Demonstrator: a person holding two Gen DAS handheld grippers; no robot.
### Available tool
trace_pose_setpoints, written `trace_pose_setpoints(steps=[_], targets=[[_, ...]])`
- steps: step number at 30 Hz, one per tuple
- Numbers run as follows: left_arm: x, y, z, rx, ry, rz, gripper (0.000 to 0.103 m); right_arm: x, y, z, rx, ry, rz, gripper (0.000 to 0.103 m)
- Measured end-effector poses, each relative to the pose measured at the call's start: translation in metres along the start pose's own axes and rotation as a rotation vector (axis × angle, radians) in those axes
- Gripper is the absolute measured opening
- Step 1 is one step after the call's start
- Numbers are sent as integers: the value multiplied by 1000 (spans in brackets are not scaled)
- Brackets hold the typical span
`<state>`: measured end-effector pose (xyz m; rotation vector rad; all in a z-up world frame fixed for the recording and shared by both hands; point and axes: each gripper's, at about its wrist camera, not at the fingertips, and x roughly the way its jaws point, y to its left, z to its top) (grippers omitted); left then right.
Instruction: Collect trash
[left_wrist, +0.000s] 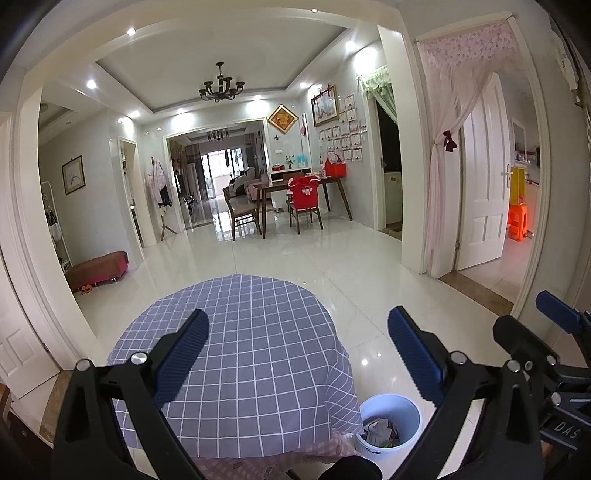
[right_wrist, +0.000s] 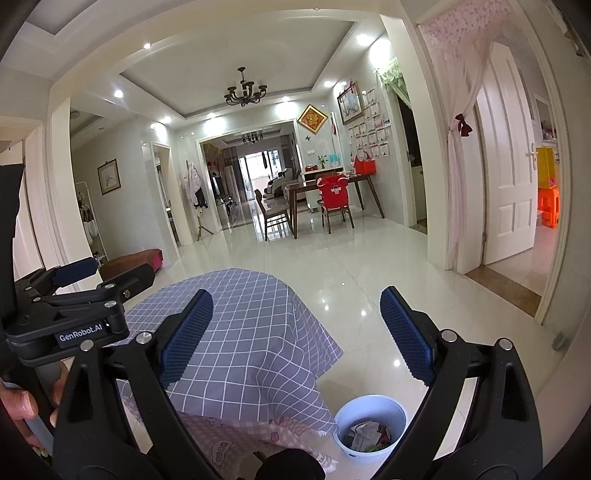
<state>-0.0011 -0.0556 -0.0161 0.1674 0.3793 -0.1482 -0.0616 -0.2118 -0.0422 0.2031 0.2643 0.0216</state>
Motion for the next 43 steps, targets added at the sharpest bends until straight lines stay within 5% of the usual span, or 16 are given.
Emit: trace_pose_setpoints(steps=[31, 43], targets=[[56, 18, -2, -27, 59, -32, 96, 61, 9, 4, -10, 80, -12, 90], [123, 86, -27, -135, 182, -6, 96, 158, 62, -8, -68, 217, 21, 90]])
